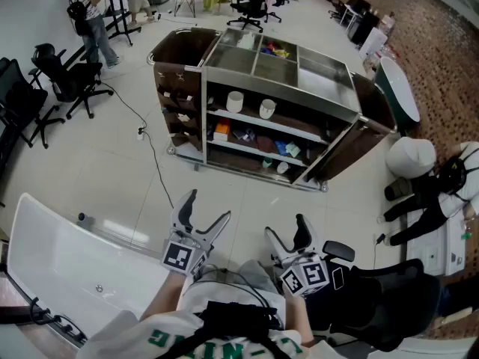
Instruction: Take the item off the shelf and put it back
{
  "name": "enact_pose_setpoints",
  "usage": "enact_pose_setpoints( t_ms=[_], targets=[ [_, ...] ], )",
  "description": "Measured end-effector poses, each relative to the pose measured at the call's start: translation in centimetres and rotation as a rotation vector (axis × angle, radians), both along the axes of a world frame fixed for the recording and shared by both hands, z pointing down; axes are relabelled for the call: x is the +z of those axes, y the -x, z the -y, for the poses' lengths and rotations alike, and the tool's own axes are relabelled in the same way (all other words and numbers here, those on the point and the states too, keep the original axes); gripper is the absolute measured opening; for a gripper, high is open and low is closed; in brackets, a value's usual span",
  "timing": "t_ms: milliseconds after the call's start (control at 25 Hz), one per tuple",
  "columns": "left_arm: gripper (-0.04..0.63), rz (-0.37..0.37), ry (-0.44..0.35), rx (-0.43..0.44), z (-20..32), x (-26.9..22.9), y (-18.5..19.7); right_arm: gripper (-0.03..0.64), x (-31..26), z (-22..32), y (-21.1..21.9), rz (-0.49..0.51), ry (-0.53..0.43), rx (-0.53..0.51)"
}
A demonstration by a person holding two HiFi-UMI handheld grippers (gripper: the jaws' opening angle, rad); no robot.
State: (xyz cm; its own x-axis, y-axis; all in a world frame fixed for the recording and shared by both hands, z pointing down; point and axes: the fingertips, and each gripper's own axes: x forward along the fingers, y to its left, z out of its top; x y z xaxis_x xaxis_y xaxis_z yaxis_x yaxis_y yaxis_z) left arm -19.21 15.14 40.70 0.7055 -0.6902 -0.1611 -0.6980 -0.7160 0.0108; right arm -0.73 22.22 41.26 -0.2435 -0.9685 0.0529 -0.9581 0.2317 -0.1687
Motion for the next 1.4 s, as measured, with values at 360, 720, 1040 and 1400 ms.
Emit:
enact_pose_setpoints(
  t_ms=[360,720,1040,1400],
  targets=[
    [0.399,-0.015,0.07,-0.052,4.8,1.1,-1.6,0.437,0.9,6.2,-1.8,0.067,0.006,-0.038],
    [0.399,0.004,0.021,-0.125,13.0,-1.1,-9.0,0.436,-0.6,17.3,-9.2,0.102,-0.07,-0.143],
    [0.398,0.015,0.031,-0.185,17.7,-1.6,-14.0,0.436,1.0,21.4,-15.7,0.147,-0.034,-0.174],
    [0.399,0.05,0.041,-0.124,21.1,-1.0,-18.4,0.436,2.4,24.0,-20.3,0.174,-0.007,-0.103]
  ],
)
